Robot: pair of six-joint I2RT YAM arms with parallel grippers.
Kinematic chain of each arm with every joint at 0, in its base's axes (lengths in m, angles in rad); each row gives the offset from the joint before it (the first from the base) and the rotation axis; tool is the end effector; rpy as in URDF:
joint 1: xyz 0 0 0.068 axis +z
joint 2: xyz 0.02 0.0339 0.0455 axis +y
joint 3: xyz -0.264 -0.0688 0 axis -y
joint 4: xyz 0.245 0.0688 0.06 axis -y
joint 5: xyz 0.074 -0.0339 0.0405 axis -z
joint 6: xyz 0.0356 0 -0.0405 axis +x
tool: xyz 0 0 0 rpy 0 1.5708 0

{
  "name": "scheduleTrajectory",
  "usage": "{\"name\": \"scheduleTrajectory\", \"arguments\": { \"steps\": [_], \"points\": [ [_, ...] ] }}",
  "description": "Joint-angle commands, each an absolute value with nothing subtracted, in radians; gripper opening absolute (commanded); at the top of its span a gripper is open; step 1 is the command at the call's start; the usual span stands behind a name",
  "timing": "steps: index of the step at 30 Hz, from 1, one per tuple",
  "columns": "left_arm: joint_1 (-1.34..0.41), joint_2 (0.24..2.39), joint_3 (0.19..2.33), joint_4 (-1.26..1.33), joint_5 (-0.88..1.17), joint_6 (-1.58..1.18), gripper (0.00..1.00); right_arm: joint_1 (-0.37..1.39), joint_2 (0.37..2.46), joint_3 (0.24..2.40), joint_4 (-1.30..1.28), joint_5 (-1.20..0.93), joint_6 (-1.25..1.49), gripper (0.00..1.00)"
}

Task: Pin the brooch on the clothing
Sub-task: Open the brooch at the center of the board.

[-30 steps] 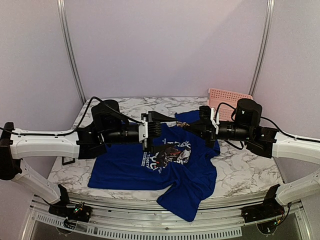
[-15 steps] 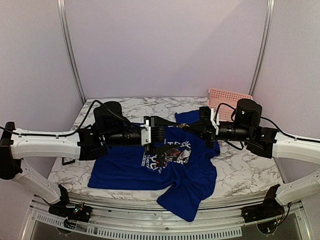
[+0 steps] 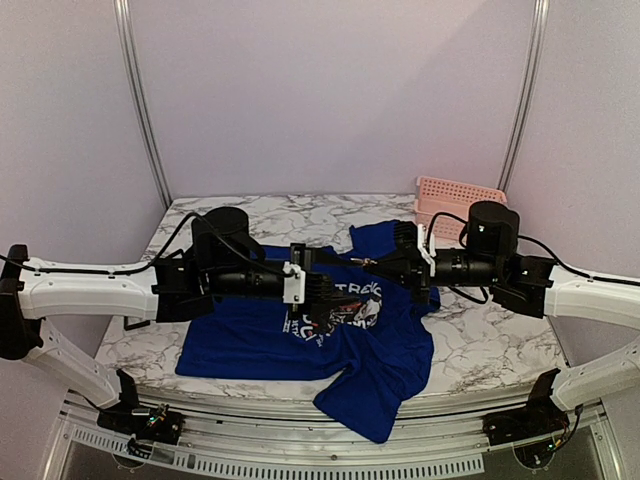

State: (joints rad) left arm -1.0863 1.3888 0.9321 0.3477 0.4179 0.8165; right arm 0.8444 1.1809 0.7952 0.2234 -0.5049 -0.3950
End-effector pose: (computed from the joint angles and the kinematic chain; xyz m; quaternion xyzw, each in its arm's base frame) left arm 0.1383 -0.2939 0.3074 0.6735 0.3101 -0.2409 0.6263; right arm 0.1685 0.2155 0.3041 -0.5602 0.5068 0.3253 0.5688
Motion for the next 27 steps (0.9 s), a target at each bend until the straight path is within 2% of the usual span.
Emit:
{"name": "scheduleTrajectory", "arguments": {
  "steps": [1, 6, 17, 27],
  "points": [
    [-1.125, 1.394, 0.925, 0.238, 0.464, 0.849, 0.47, 0.847, 1.160, 0.796, 0.252, -0.473, -0.362, 0.00],
    [-1.130, 1.389, 0.927, 0.201, 0.468, 0.882, 0.42, 0.847, 1.163, 0.799, 0.251, -0.442, -0.332, 0.00],
    [-1.134, 1.391, 0.934, 0.184, 0.438, 0.845, 0.41, 0.821, 1.162, 0.836, 0.241, -0.407, -0.216, 0.00],
    [-1.134, 1.353, 0.939, 0.180, 0.273, 0.799, 0.41, 0.799, 1.159, 0.838, 0.183, -0.483, -0.173, 0.00]
  ]
}}
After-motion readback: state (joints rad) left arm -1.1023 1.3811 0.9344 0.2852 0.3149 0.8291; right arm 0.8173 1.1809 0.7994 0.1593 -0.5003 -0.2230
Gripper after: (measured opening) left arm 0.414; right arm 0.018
